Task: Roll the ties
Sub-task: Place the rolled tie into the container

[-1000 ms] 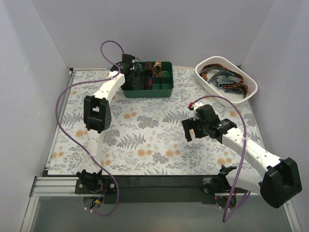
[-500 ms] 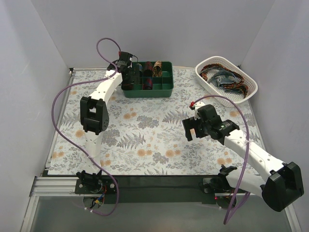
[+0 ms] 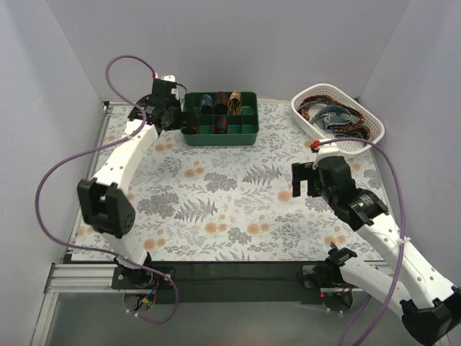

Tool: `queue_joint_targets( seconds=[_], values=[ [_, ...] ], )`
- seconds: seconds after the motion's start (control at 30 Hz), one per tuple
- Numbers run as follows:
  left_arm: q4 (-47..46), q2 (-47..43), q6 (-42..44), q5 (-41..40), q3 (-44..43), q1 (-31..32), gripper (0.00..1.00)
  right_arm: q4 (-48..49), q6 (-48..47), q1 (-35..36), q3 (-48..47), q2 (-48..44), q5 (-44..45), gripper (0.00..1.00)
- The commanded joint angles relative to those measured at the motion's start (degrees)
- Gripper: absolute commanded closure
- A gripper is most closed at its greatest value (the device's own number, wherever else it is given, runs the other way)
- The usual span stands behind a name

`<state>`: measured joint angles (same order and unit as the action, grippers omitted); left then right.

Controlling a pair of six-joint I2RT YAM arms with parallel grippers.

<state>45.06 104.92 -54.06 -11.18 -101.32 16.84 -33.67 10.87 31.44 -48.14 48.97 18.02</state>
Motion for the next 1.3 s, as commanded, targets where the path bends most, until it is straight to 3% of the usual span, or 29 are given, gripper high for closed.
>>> queue_joint_targets(
  seconds=[0.0,0.2,0.37,0.53,0.9,1.27],
  values=[
    [-4.36,-18.05,-2.8,0.02,6.2,-0.23,0.02,-0.08,3.19,-0.41,-4.06,-6.14,10.18,0.02],
    [-9.81,-40.91,-8.41,-0.33,22.81,-0.23,0.02,-0.08,2.93,-0.42,-8.81,-12.23,16.86,0.02],
    [-14.73,-64.82,-14.13,-1.56,42.21,-0.14,0.02,0.27,0.12,-0.42,-9.78,-16.53,15.12,0.02],
    [-12.11,-79.06,-16.25,-4.72,49.1,-0.23,0.02,0.36,-3.93,-0.42,-8.9,-21.28,12.57,0.02],
    [-7.35,-84.43,-16.08,-3.59,49.2,-0.23,0.02,0.36,-8.23,-0.42,-3.45,-34.63,9.67,0.02],
    [-4.28,-88.75,-18.62,-7.1,52.01,-0.32,0.02,1.32,-10.61,-0.5,-3.28,-35.26,5.98,0.02]
  ],
)
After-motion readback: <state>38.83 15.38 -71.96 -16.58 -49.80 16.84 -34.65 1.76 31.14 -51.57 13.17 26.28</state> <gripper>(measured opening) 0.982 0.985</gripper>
